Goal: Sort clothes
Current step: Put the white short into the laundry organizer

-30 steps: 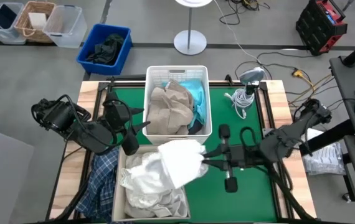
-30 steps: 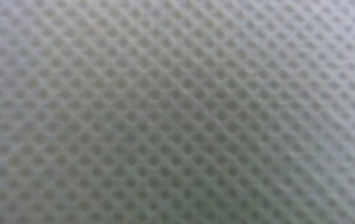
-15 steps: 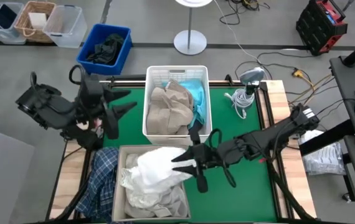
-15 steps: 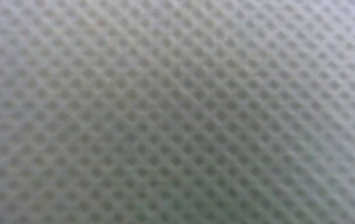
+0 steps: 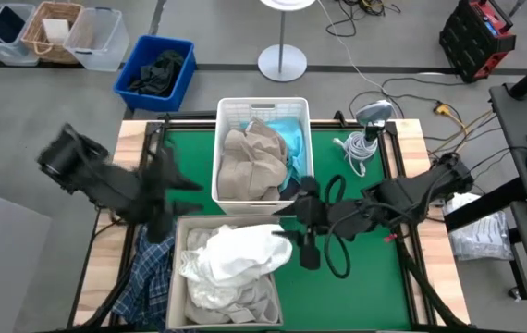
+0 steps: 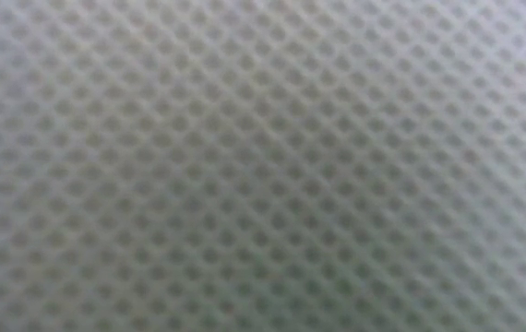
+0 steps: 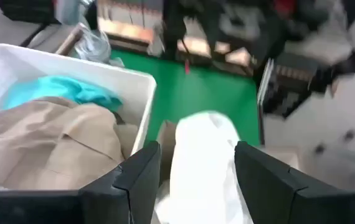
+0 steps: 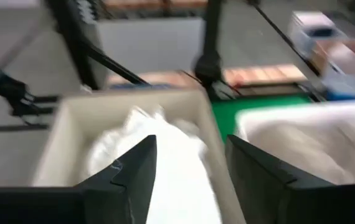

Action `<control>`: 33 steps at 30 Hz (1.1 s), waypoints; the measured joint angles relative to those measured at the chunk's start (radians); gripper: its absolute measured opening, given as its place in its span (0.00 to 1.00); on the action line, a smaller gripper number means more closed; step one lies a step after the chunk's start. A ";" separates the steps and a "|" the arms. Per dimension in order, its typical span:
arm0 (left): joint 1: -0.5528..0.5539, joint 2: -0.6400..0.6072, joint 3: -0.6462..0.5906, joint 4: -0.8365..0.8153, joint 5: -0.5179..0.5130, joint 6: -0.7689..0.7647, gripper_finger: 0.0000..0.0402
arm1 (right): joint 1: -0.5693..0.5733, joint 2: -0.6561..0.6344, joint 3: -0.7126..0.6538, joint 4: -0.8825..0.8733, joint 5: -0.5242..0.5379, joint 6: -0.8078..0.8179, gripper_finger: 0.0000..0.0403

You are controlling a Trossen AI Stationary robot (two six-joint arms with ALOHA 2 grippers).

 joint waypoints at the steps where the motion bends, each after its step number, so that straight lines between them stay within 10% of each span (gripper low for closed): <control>1: -0.002 0.015 -0.010 -0.002 0.006 0.020 0.46 | 0.000 0.000 0.020 -0.051 0.020 0.019 0.43; 12: -0.004 0.159 -0.191 0.119 -0.037 0.230 0.04 | 0.000 -0.007 0.153 -0.392 0.228 0.181 0.16; 33: -0.010 0.158 -0.811 0.601 0.124 0.164 0.00 | 0.054 -0.015 0.109 -0.571 0.280 0.489 0.03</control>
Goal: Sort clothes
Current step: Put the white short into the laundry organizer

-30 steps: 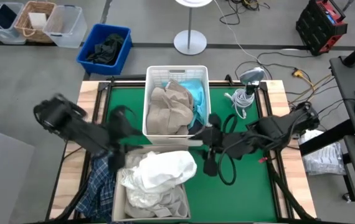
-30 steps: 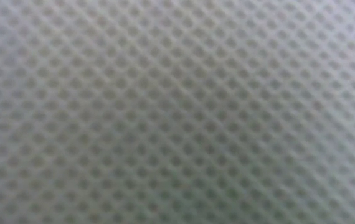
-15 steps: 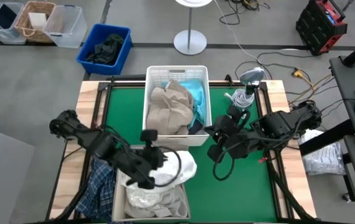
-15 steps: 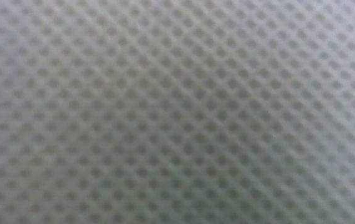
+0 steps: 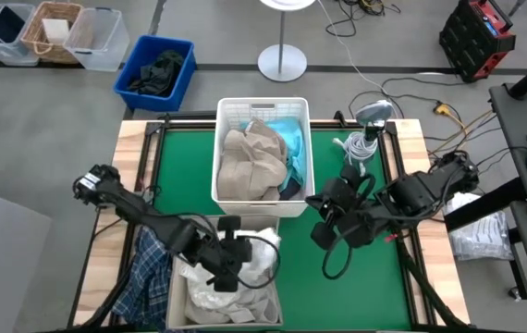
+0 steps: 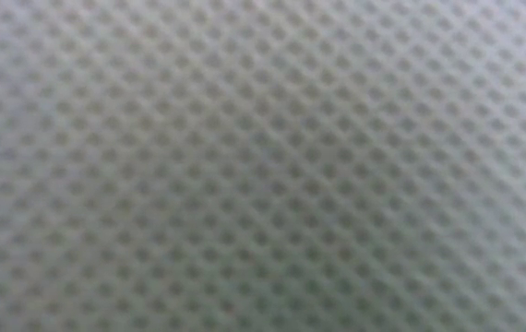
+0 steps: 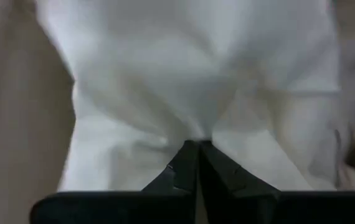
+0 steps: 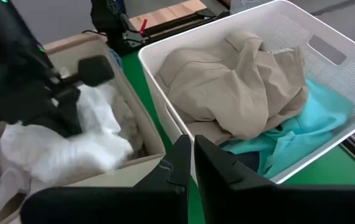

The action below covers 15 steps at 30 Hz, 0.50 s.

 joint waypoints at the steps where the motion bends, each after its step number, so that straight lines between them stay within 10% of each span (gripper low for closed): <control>1: -0.005 0.000 -0.020 -0.003 0.024 -0.020 0.00 | 0.004 0.000 0.000 0.000 0.002 0.000 0.03; 15: -0.028 0.008 -0.222 0.080 0.138 -0.134 0.00 | 0.005 0.000 -0.006 0.004 0.017 0.000 0.03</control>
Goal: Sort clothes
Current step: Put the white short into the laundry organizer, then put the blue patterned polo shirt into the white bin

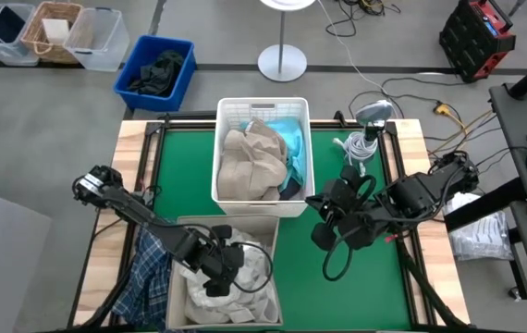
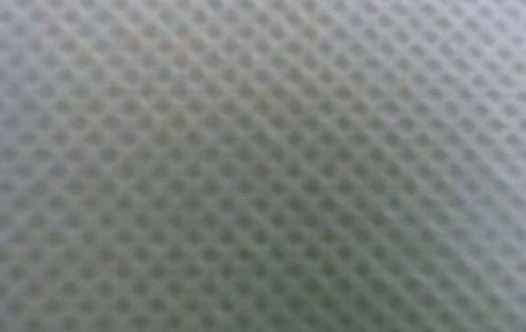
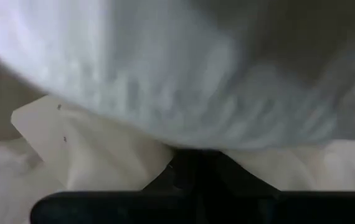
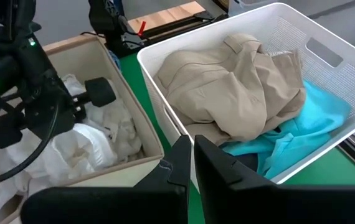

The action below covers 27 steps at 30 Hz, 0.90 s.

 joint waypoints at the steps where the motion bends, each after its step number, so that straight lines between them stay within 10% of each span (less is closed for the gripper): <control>1: 0.000 -0.004 0.004 -0.004 0.010 -0.010 0.00 | 0.000 0.000 0.000 0.001 0.000 0.000 0.03; 18: -0.056 -0.028 0.628 -0.785 0.007 -0.228 0.00 | -0.003 0.002 0.000 0.011 0.019 0.013 0.03; 27: -0.117 -0.047 0.955 -0.776 -0.162 -0.364 0.00 | -0.003 0.004 -0.006 0.014 0.049 0.025 0.03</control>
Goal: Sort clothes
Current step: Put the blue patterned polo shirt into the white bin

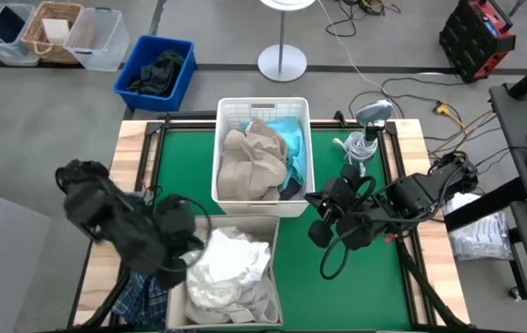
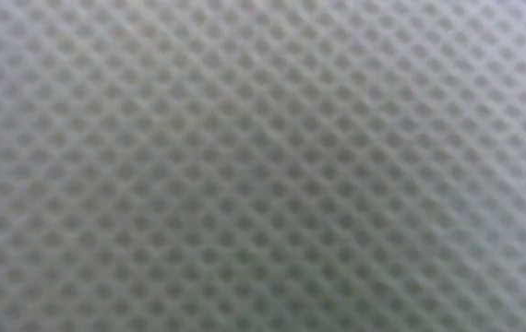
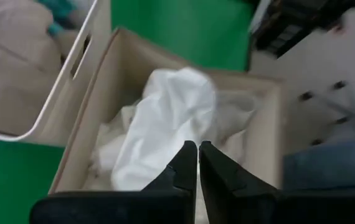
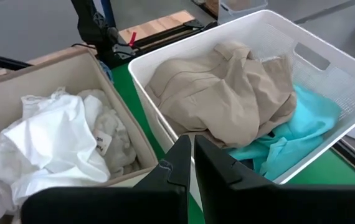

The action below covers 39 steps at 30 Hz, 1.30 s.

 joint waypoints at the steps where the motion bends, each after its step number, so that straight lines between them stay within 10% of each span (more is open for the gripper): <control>1: 0.000 -0.004 0.025 -0.001 0.000 0.001 0.00 | 0.000 0.000 0.000 0.000 0.003 -0.002 0.03; 7: 0.000 -0.088 0.027 0.000 0.101 -0.025 0.00 | 0.000 0.000 -0.003 -0.003 0.021 -0.023 0.03; 15: 0.000 -0.345 -0.390 -0.002 0.143 -0.323 0.00 | 0.000 0.000 -0.028 -0.002 0.021 -0.017 0.03; 21: -0.018 -0.483 -0.684 -0.002 0.475 -0.670 0.00 | 0.000 0.000 -0.064 0.003 0.011 0.001 0.03; 39: -0.054 -0.489 -1.092 0.009 0.674 -0.998 0.01 | -0.005 -0.023 -0.069 0.005 -0.017 0.013 0.03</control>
